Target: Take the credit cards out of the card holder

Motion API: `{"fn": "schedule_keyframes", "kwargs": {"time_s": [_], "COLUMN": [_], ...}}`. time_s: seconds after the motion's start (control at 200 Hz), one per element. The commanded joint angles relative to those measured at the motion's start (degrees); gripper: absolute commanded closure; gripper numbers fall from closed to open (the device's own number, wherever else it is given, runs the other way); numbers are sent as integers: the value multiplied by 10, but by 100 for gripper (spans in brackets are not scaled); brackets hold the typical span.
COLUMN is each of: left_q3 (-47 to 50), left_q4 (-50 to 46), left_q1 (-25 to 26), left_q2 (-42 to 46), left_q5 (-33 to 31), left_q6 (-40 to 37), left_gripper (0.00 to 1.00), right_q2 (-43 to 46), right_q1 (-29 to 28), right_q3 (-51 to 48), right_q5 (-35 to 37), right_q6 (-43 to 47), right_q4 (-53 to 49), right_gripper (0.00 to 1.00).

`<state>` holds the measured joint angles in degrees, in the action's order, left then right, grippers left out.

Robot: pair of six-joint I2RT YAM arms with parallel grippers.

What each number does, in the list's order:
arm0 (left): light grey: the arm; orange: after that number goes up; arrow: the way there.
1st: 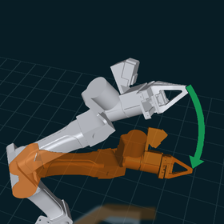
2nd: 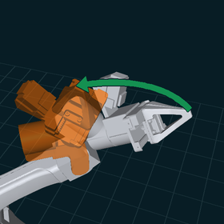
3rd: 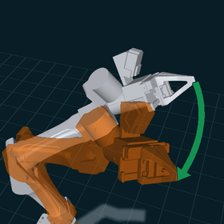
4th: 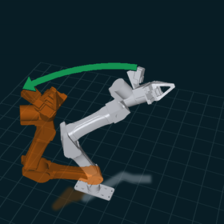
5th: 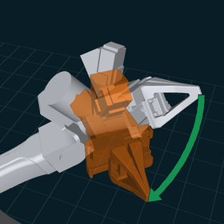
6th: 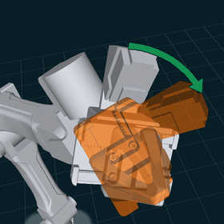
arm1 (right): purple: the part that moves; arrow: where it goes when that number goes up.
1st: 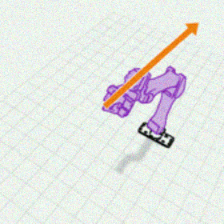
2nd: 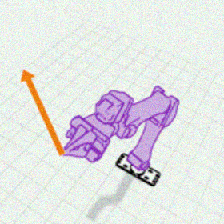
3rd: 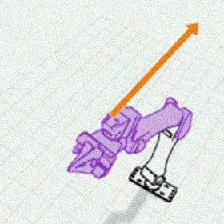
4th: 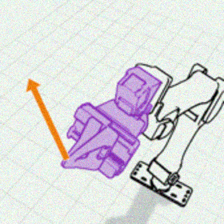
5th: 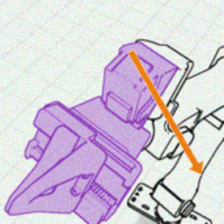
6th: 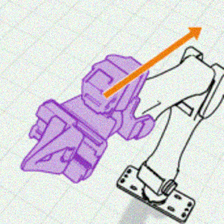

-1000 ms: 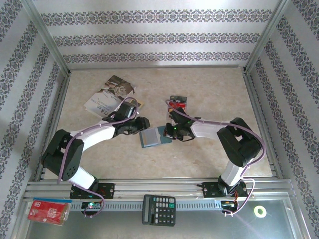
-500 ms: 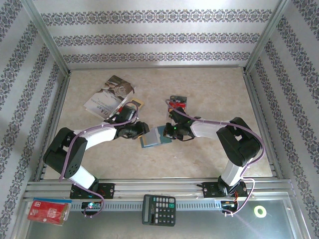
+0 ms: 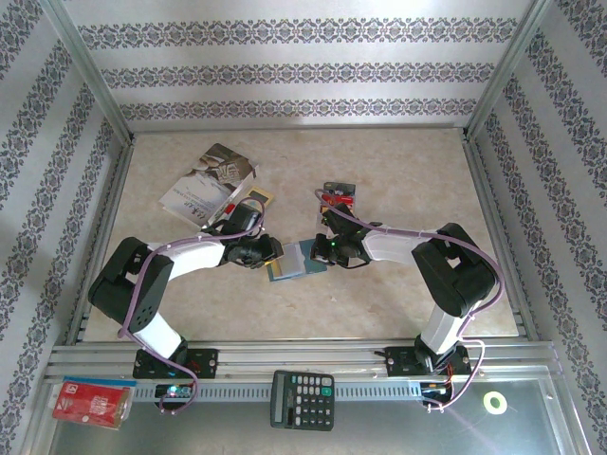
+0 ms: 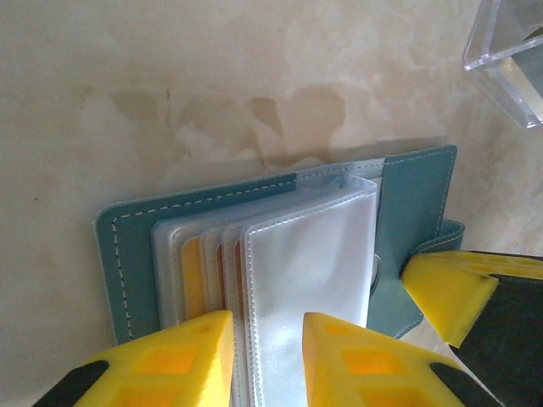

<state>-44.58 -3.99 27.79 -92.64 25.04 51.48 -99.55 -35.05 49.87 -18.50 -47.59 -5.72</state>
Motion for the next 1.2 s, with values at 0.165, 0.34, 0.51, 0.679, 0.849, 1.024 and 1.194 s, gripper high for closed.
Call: {"fn": "schedule_keyframes", "kwargs": {"time_s": [0.165, 0.34, 0.51, 0.679, 0.849, 1.024, 1.194], "left_q3": [-12, -16, -17, -17, -22, -24, -22], "left_q4": [-3, -1, -3, 4, -19, -34, -31], "left_q1": [6, 6, 7, 6, 6, 7, 6], "left_q2": [-3, -16, -24, -38, -46, -64, -70], "left_q5": [15, 23, 18, 28, 10, -1, 0], "left_q6": [-12, -14, -14, -11, -28, -44, -46], "left_gripper": [81, 81, 78, 78, 81, 83, 83], "right_q2": [-25, -26, -25, -3, 41, 46, 35], "right_q1": [-4, -5, -4, -4, -9, -31, -55], "right_q3": [-3, -3, -4, -3, 16, 47, 69], "right_q5": [21, 21, 23, 16, 21, 32, 22], "right_q6": [18, 18, 18, 35, 79, 116, 135], "right_q4": [-22, -23, -23, -16, -38, -80, -86], "right_gripper": [93, 93, 93, 92, 88, 81, 72]}}
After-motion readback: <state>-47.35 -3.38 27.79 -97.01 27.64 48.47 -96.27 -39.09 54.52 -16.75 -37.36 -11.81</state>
